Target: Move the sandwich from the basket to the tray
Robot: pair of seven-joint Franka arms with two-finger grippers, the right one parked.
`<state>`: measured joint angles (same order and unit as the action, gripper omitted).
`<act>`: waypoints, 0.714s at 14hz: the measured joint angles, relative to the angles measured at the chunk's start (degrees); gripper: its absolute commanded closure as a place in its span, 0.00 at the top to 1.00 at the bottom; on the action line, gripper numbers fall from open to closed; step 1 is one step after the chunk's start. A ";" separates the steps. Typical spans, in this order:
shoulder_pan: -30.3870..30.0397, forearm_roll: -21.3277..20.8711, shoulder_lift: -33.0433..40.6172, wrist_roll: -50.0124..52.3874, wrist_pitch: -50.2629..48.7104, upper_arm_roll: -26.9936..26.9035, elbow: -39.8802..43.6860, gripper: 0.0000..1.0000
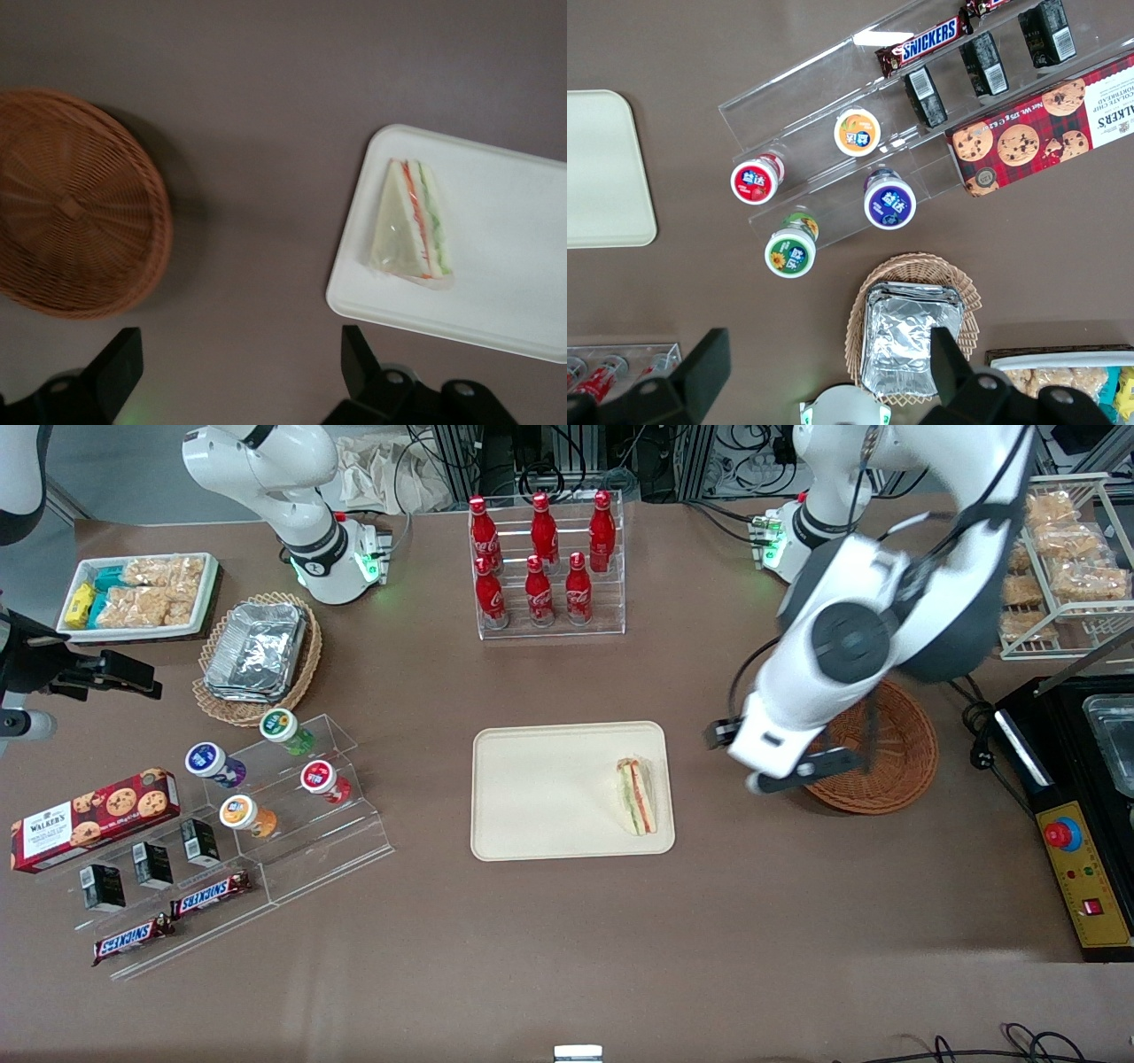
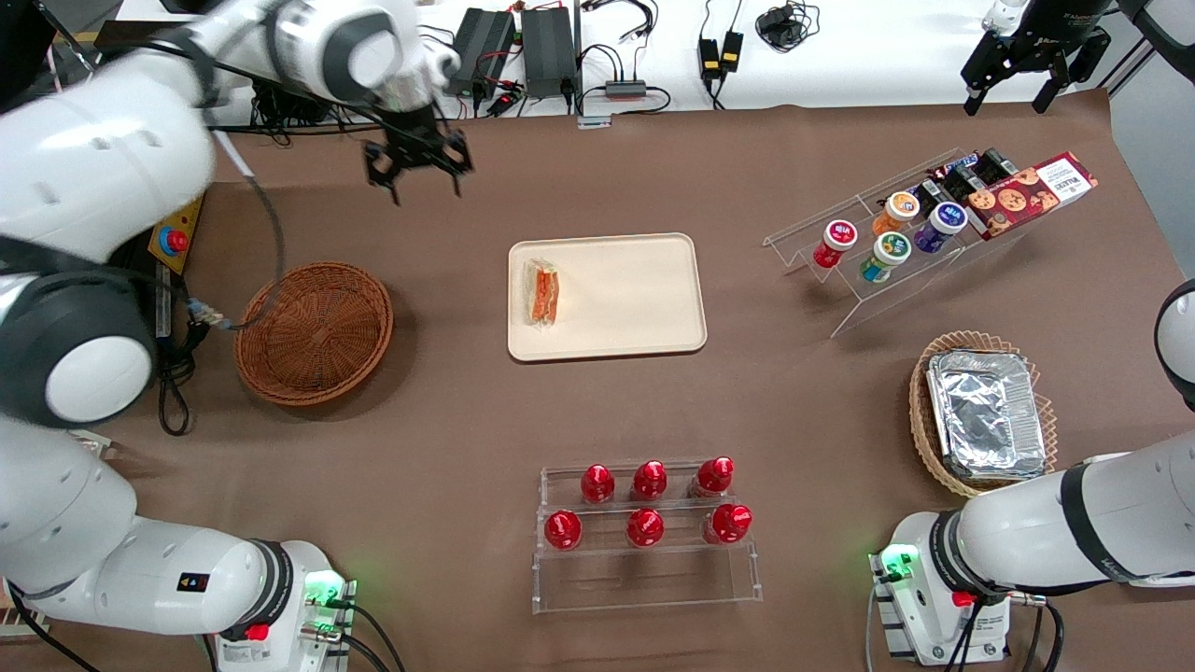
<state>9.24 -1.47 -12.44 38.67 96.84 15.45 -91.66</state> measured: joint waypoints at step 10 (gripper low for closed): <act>-0.76 1.44 19.53 -39.59 5.85 -21.84 -17.45 0.99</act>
<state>8.49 -0.02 7.09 -0.92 102.69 -6.39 -109.11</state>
